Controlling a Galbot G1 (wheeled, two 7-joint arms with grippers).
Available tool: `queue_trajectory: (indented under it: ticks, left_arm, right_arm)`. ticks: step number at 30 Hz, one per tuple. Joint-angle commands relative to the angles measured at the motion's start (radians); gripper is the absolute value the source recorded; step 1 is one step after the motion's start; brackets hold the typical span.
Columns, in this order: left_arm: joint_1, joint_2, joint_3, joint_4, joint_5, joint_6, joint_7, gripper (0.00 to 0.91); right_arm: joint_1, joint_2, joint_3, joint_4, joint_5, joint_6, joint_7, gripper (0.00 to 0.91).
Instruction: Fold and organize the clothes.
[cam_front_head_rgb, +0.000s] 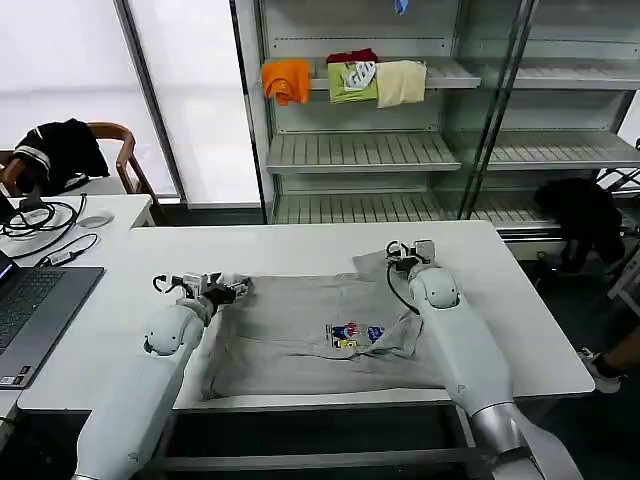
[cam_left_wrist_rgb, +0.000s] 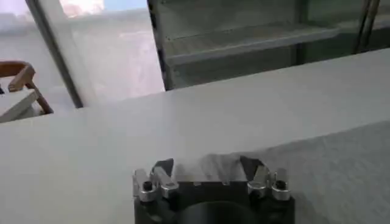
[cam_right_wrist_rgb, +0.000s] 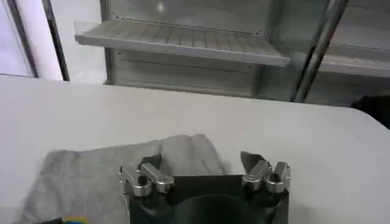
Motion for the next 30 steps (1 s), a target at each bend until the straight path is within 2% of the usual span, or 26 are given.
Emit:
queue_trajectory:
  ticks: [1, 14, 25, 30]
  left_arm:
    - [0.01, -0.002, 0.007, -0.002, 0.005, 0.003, 0.0, 0.03]
    - [0.008, -0.014, 0.013, -0.004, 0.01, 0.001, 0.007, 0.02]
    - [0.024, -0.015, -0.015, -0.089, 0.001, -0.011, -0.016, 0.02]
    - [0.052, 0.001, -0.025, -0.157, -0.004, -0.025, -0.016, 0.01]
  right_arm:
    - [-0.019, 0.002, 0.003, 0.001, 0.0, 0.002, 0.004, 0.0]
    - [-0.058, -0.026, 0.004, 0.071, 0.003, 0.012, 0.007, 0.0]
    - [-0.123, -0.051, 0.006, 0.3, 0.018, -0.003, 0.008, 0.0]
    - [-0.156, -0.059, 0.027, 0.427, 0.061, -0.029, 0.017, 0.0]
